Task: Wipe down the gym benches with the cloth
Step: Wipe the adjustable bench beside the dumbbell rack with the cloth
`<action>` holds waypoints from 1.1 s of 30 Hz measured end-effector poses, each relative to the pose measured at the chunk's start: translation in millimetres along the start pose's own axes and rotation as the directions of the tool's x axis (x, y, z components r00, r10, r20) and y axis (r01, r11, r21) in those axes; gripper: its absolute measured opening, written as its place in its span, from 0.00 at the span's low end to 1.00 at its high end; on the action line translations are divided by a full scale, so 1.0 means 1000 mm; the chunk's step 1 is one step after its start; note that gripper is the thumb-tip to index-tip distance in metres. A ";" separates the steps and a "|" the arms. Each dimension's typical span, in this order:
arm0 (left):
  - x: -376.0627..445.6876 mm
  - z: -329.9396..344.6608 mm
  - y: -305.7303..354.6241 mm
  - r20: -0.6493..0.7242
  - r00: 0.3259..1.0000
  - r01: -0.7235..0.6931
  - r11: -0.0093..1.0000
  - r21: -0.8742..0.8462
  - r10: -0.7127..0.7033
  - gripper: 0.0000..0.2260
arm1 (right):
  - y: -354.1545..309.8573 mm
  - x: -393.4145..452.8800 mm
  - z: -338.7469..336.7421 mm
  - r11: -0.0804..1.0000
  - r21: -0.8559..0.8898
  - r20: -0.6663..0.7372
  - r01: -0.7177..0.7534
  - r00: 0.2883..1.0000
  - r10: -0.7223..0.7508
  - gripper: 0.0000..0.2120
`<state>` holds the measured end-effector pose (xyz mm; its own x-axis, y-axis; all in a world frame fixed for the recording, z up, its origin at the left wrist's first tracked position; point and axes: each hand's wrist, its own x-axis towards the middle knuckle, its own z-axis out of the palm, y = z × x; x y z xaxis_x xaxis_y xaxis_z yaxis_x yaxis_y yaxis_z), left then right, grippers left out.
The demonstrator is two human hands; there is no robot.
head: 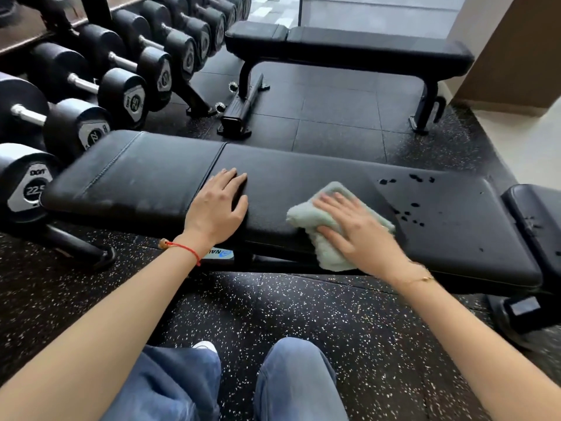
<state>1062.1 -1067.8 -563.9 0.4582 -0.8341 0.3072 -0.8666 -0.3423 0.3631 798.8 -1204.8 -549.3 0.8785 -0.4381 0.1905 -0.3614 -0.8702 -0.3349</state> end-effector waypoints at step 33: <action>-0.005 -0.034 -0.025 -0.037 0.998 0.047 0.998 0.033 -0.046 0.21 | -0.015 -0.017 -0.001 0.959 -0.205 0.052 0.195 0.981 -0.189 0.35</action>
<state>1088.0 -1040.9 -544.5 0.5043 -0.8012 0.3222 -0.8502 -0.3951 0.3481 788.9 -1184.7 -546.7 0.9460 -0.2538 0.2019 -0.2390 -0.9664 -0.0949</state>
